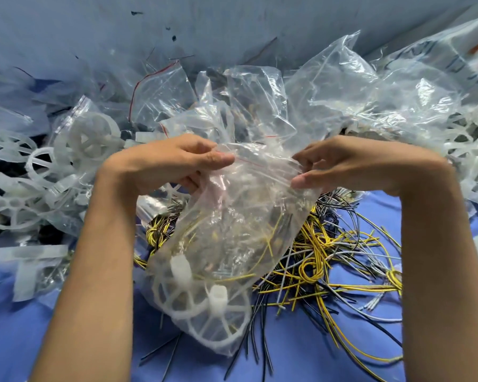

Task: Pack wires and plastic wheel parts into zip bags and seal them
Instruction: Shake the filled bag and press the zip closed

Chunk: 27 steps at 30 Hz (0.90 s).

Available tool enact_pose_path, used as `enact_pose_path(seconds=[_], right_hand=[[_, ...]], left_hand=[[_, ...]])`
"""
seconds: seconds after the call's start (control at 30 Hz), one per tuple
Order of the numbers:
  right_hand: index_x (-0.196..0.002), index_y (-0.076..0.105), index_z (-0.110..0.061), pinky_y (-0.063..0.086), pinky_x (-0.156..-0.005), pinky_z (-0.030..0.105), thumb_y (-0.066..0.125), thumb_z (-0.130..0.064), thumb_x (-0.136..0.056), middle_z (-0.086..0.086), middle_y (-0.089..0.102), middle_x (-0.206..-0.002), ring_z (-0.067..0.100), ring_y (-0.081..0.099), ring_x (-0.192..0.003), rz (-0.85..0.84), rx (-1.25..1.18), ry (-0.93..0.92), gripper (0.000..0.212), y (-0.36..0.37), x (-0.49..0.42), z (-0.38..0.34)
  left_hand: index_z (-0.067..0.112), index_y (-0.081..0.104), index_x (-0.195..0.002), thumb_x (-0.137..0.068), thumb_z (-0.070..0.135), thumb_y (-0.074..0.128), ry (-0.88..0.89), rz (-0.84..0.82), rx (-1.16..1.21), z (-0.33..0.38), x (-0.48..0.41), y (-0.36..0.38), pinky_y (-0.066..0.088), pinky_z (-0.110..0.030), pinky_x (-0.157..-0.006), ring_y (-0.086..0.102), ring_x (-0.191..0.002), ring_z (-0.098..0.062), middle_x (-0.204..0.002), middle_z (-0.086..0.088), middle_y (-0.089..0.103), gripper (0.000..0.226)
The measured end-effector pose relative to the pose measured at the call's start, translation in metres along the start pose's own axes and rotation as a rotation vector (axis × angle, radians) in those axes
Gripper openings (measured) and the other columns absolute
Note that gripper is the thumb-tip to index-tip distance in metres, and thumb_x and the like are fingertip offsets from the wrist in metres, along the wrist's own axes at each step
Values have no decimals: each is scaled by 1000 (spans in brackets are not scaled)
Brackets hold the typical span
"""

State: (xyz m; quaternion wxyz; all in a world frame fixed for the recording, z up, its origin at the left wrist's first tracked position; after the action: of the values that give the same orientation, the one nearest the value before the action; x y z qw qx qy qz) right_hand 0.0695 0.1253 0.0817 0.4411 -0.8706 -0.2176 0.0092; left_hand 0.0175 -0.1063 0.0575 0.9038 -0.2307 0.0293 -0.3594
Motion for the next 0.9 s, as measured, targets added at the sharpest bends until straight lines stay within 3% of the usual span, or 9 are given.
enact_pose_path(seconds=[0.1,0.17,0.2,0.3,0.43,0.53,0.63,0.77,0.9], right_hand=[[-85,66,-4,49,-73,32,70,-39,-79,11,68,-82,16,62,-77,-98,-194,-139,36,-1,13,-10],[-77,70,-8,51,-63,17,67,-14,-76,2,69,-72,9,64,-68,-97,-422,-261,6,-1,23,-17],[-73,71,-12,51,-59,15,72,-5,-67,-2,68,-68,7,64,-63,-53,-547,-307,9,-3,24,-17],[-63,64,-14,47,-49,12,72,-13,-70,-7,55,-57,1,55,-51,-32,-724,-360,11,-3,20,-17],[-58,62,-13,42,-46,11,59,-26,-86,-4,59,-52,3,55,-47,48,-453,-147,31,4,-2,0],[-68,64,-9,45,-50,11,61,-33,-85,-4,64,-55,4,60,-51,181,-240,-61,30,1,-12,12],[-72,63,-6,47,-53,14,63,-42,-75,-3,67,-60,8,63,-57,182,-245,-50,36,0,-12,17],[-76,61,3,50,-58,16,63,-35,-75,2,67,-63,11,65,-61,131,-326,-105,38,-3,-3,14],[-75,65,-6,51,-62,17,61,-24,-85,2,68,-69,9,64,-65,137,-463,-265,21,-10,10,4]], left_hand=[[22,49,-54,-76,20,73,106,-59,212,11,10,2,33,-11,-36,39,-36,-1,-46,12,39,33],[19,53,-61,-66,27,76,267,-111,357,22,24,4,33,-7,-34,40,-32,1,-45,10,43,25],[22,56,-63,-64,34,76,343,-115,400,27,30,4,29,-7,-34,37,-31,-2,-44,5,40,23],[22,61,-61,-59,42,81,381,-126,412,29,32,4,13,-17,-35,30,-34,-16,-48,-16,22,28],[14,61,-74,-78,31,60,129,-98,254,12,11,5,41,-13,-34,49,-35,-4,-49,6,51,18],[22,58,-64,-82,44,61,105,15,65,2,0,0,44,-12,-46,50,-48,1,-55,14,49,29],[25,64,-58,-71,61,55,99,72,22,-1,-2,-8,45,-11,-53,53,-53,0,-56,15,55,39],[18,54,-59,-75,62,57,88,154,-93,-5,-4,-13,34,-13,-51,40,-52,-4,-55,9,44,47],[9,50,-66,-66,67,67,110,294,-164,-4,-2,-25,25,-29,-57,32,-63,-18,-65,-4,38,61]])
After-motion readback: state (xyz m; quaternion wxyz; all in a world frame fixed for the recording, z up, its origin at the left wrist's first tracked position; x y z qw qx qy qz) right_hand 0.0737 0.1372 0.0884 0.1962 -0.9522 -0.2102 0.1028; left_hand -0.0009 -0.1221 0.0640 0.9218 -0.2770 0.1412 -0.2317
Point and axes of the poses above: each hand's wrist, its own x-axis away from the middle knuckle, its own y-axis out of the palm, z = x × y, the point moved 2 cm from there along -x, towards the middle knuckle
